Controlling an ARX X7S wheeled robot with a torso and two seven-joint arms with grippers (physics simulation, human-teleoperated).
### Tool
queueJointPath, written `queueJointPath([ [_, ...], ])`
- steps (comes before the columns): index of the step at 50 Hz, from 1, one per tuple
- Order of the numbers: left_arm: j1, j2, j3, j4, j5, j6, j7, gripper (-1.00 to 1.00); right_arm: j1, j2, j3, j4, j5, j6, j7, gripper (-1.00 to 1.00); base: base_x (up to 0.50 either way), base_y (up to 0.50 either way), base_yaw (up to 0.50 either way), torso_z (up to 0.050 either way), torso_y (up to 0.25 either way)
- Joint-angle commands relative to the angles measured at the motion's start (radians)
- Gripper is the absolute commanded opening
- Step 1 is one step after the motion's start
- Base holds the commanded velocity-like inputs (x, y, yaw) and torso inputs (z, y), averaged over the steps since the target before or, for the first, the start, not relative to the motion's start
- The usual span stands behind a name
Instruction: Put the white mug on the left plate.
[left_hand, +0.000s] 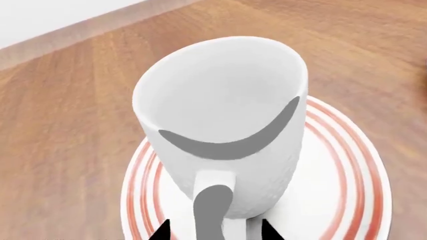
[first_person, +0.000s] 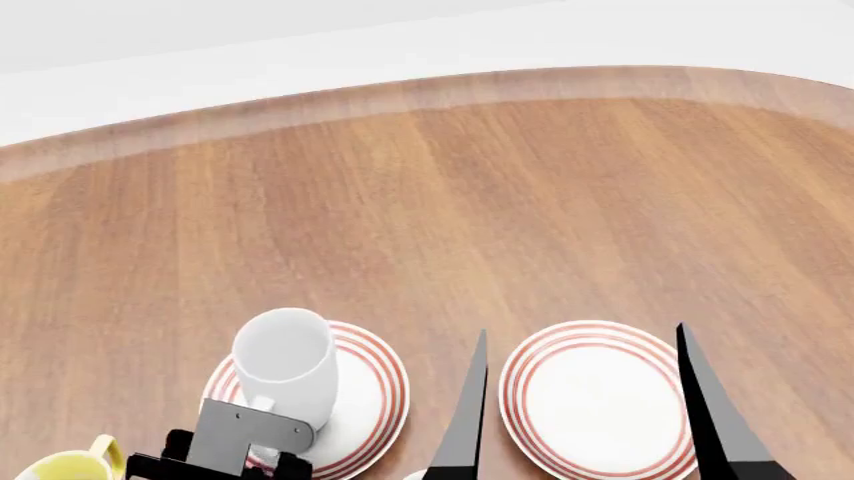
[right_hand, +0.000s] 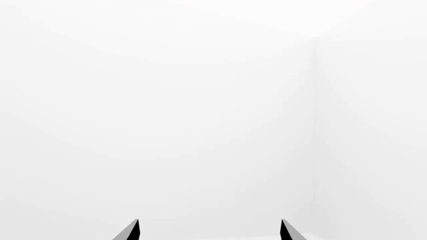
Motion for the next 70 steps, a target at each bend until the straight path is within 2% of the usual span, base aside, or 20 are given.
queueJointPath([
  [1,-0.007,0.0,0.029,-0.007,-0.035,-0.002,-0.002,1.0,-0.002,0.0,0.001,0.0,0.001,-0.004,0.0,1.0,0.0,0.0,0.0,0.0,0.0],
  [13,0.008,-0.018,0.04,0.045,-0.041,-0.013,-0.01,1.0,-0.001,0.0,-0.006,0.0,-0.002,-0.001,0.001,1.0,0.0,0.0,0.0,0.0,0.0],
  [21,0.088,-0.225,0.079,0.602,-0.057,-0.239,-0.162,1.0,0.003,0.0,-0.017,0.0,-0.006,0.001,0.002,1.0,0.0,0.0,0.0,0.0,0.0],
  [27,0.124,-0.355,0.084,0.934,-0.085,-0.348,-0.252,1.0,0.006,-0.001,-0.027,0.0,-0.011,-0.002,0.002,1.0,0.0,0.0,0.0,0.0,0.0],
  [38,0.14,-0.491,0.077,1.288,-0.125,-0.444,-0.339,1.0,0.008,-0.001,-0.034,0.0,-0.014,-0.006,0.002,1.0,0.0,0.0,0.0,0.0,0.0],
  [51,0.186,-0.625,0.034,1.605,-0.167,-0.461,-0.434,1.0,0.005,-0.001,-0.04,0.0,-0.019,-0.007,0.004,1.0,0.0,0.0,0.0,0.0,0.0],
  [58,0.241,-0.676,0.02,1.698,-0.132,-0.419,-0.49,1.0,0.003,0.0,-0.04,0.0,-0.021,0.003,0.002,1.0,0.0,0.0,0.0,0.0,0.0],
  [70,0.315,-0.77,-0.03,1.916,-0.165,-0.378,-0.578,1.0,0.005,0.002,-0.039,0.0,-0.022,0.022,0.004,1.0,0.0,0.0,0.0,0.0,0.0],
])
